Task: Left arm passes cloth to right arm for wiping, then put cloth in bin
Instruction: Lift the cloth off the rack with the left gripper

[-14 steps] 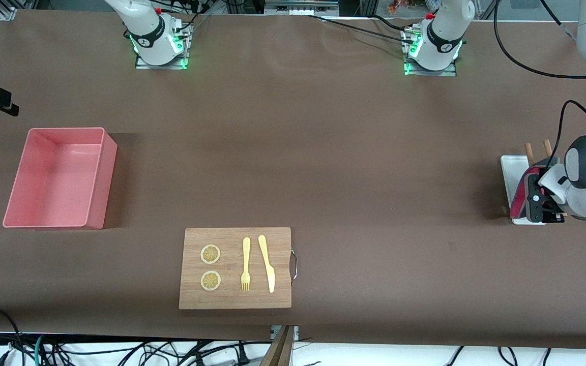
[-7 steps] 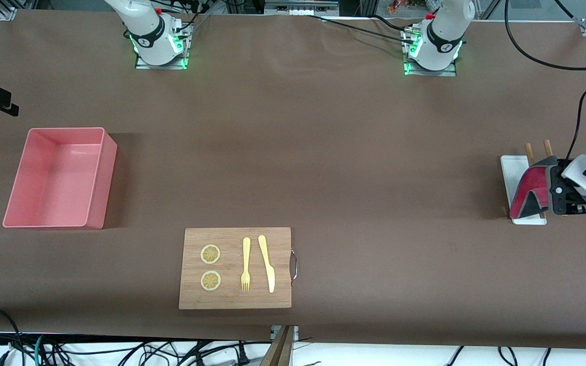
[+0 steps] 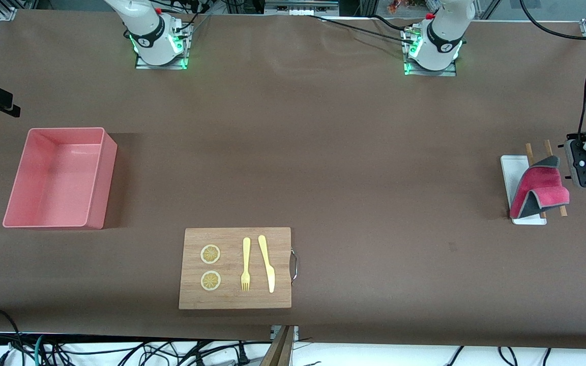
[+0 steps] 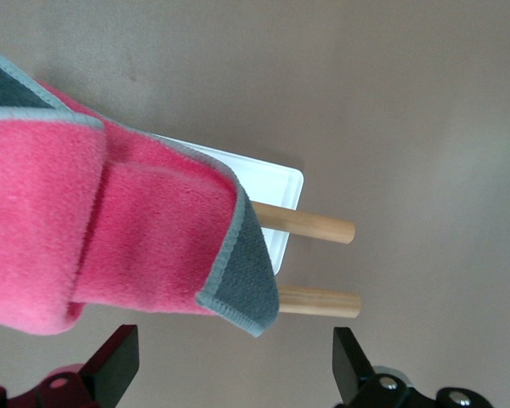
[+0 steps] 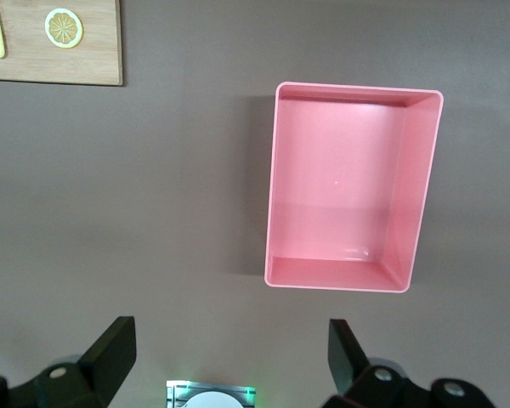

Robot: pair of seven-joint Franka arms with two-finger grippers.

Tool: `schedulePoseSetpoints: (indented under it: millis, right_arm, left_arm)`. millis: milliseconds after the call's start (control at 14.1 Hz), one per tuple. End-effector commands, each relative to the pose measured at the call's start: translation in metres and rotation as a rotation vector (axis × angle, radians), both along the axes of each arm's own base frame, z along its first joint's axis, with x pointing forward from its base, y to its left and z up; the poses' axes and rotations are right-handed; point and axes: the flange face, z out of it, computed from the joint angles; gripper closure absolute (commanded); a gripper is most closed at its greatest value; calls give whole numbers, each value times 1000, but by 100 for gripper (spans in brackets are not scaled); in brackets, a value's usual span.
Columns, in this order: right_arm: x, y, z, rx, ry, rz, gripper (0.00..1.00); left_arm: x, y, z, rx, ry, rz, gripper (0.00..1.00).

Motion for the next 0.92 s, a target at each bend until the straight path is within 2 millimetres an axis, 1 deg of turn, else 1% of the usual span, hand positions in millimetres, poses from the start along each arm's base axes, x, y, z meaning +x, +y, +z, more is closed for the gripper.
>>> schedulePoseSetpoints:
  millis: [0, 71, 142, 213, 284, 355, 426, 497, 568, 639, 711, 853]
  right_arm:
    - [8, 2, -9, 21, -2, 10, 0]
    - [10, 1, -9, 30, -12, 8, 0]
    - [10, 2, -9, 38, -15, 11, 0]
    - [10, 2, -8, 38, -16, 16, 0]
    - [10, 2, -8, 39, -16, 17, 0]
    - [10, 2, -8, 39, -16, 17, 0]
    - [10, 2, -8, 39, -16, 17, 0]
    - [10, 2, -8, 39, -16, 17, 0]
    - [10, 2, -8, 40, -16, 18, 0]
    - [10, 2, -8, 40, -16, 18, 0]
    - [10, 2, -8, 40, -16, 18, 0]
    - [10, 2, -9, 40, -15, 18, 0]
  left_arm:
    - [-9, -5, 4, -47, -30, 44, 0]
    - [-11, -1, 6, -49, -33, 53, 0]
    - [-11, -1, 8, -61, -40, 66, 1]
    - [-10, -2, 7, -75, -45, 77, 12]
    - [-11, -2, 4, -78, -41, 80, 37]
    - [-11, -3, 3, -79, -40, 80, 57]
    - [-11, -3, 2, -80, -37, 80, 68]
    - [-11, -3, 0, -81, -34, 80, 75]
    - [-11, -2, -1, -82, -33, 81, 89]
    - [-11, -2, 0, -82, -35, 82, 95]
    - [-11, -2, 0, -82, -35, 82, 99]
    - [-11, -2, 2, -82, -35, 83, 100]
